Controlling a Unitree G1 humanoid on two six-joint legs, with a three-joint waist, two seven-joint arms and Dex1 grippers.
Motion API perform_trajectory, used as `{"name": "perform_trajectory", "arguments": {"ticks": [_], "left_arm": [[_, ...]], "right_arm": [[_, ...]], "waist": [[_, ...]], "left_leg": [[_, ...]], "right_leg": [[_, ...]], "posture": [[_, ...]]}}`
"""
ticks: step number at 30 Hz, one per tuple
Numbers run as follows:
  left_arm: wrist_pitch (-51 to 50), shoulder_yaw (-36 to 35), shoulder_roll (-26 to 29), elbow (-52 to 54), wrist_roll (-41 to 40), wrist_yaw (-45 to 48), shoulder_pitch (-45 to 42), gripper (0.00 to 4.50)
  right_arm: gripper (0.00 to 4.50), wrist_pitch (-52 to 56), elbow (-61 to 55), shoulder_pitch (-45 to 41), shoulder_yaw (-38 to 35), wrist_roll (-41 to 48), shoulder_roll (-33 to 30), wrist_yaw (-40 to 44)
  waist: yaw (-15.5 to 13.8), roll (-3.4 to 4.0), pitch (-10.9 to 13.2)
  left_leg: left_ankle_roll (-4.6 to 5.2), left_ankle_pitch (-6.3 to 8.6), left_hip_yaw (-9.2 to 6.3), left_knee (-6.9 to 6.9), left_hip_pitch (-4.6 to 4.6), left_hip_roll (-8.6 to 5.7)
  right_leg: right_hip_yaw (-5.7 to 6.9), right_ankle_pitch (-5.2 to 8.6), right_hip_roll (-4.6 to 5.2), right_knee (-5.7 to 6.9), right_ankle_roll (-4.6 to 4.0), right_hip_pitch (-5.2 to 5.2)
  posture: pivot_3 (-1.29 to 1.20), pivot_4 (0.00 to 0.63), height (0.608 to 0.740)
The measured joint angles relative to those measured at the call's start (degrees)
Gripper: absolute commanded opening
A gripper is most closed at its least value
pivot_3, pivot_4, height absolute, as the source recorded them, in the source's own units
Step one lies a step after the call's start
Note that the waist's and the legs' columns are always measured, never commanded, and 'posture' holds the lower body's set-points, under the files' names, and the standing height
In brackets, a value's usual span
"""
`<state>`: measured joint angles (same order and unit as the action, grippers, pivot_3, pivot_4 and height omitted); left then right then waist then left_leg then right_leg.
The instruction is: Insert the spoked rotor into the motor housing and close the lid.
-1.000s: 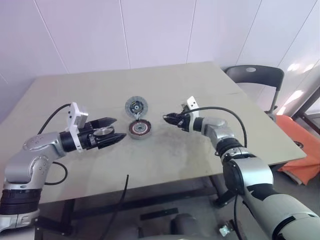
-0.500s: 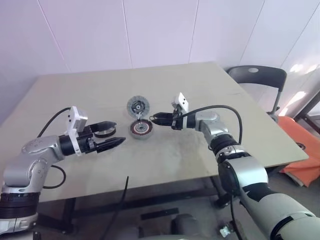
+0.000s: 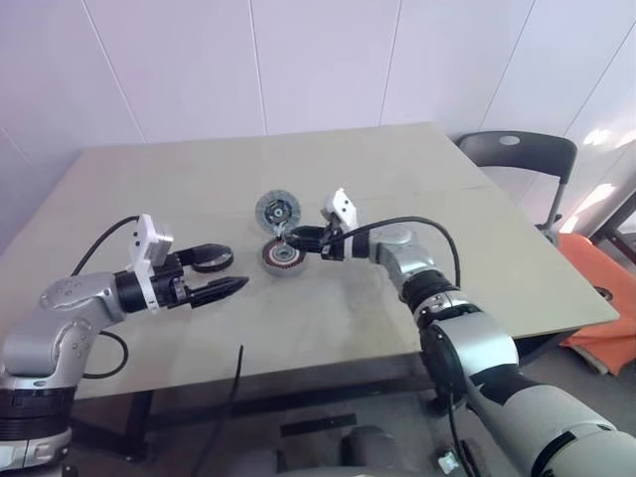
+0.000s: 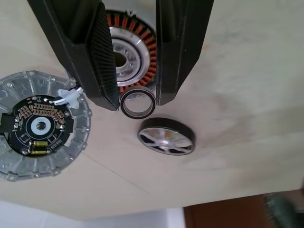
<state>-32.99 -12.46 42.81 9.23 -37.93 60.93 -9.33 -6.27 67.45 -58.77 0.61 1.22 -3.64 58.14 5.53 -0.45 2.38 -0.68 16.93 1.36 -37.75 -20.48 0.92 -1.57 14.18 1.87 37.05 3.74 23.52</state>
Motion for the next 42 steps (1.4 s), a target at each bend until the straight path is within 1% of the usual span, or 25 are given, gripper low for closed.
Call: {"name": "perform_trajectory", "arguments": {"ticks": [3,6,18,23,35,42], "left_arm": [[0.0,-0.2,0.1,0.5,0.0,-0.3,0.5,4.48],[0.0,-0.4,0.2,0.7,0.0,-0.9,0.7,4.48],[0.0,-1.4,1.0,1.1,-0.1,-1.4,1.7,4.48],[0.0,-1.4,1.0,1.1,-0.1,-1.4,1.0,4.48],[0.0,-1.4,0.7,1.1,-0.1,-2.0,1.6,4.48],[0.1,-1.6,0.7,1.7,-0.1,-2.3,2.2,4.48]], "right_arm": [[0.80,-1.6,2.3,-0.3,0.0,-0.9,1.5,-6.2],[0.80,-2.6,4.0,-0.3,0.2,-1.9,3.1,-10.3],[0.80,-3.0,4.3,-0.4,0.1,-2.2,3.4,-11.7],[0.80,-3.4,4.6,-0.4,0.5,-2.8,5.2,-13.0],[0.80,-3.5,6.9,0.0,1.2,-4.6,6.7,-18.1],[0.80,-2.5,8.1,0.4,1.2,-5.4,6.8,-23.6]], "waist": [[0.0,0.00,0.0],[0.0,0.00,0.0],[0.1,-0.01,0.0],[0.1,-0.01,0.0],[0.0,-0.03,0.0],[0.1,-0.03,0.0]], "left_leg": [[-0.02,0.00,0.00,0.09,0.00,-0.01],[-0.09,-0.04,0.04,0.28,-0.01,-0.05],[-0.13,-0.08,0.08,0.62,-0.04,-0.07],[-0.15,-0.09,0.07,0.62,-0.03,-0.06],[-0.16,-0.10,0.08,0.61,-0.03,-0.07],[-0.16,-0.10,0.07,0.61,-0.03,-0.07]], "right_leg": [[0.00,0.01,0.05,-0.02,-0.04,0.04],[-0.01,0.02,0.11,-0.05,-0.05,0.13],[0.00,0.10,0.12,-0.05,-0.19,0.32],[0.00,0.10,0.08,-0.01,-0.19,0.32],[0.00,0.10,0.08,-0.01,-0.19,0.32],[0.00,0.10,0.08,-0.01,-0.19,0.32]], "posture": [[0.00,0.000,0.740],[0.00,0.000,0.740],[0.00,0.000,0.740],[0.00,0.000,0.740],[0.00,0.000,0.740],[0.00,0.000,0.740]]}}
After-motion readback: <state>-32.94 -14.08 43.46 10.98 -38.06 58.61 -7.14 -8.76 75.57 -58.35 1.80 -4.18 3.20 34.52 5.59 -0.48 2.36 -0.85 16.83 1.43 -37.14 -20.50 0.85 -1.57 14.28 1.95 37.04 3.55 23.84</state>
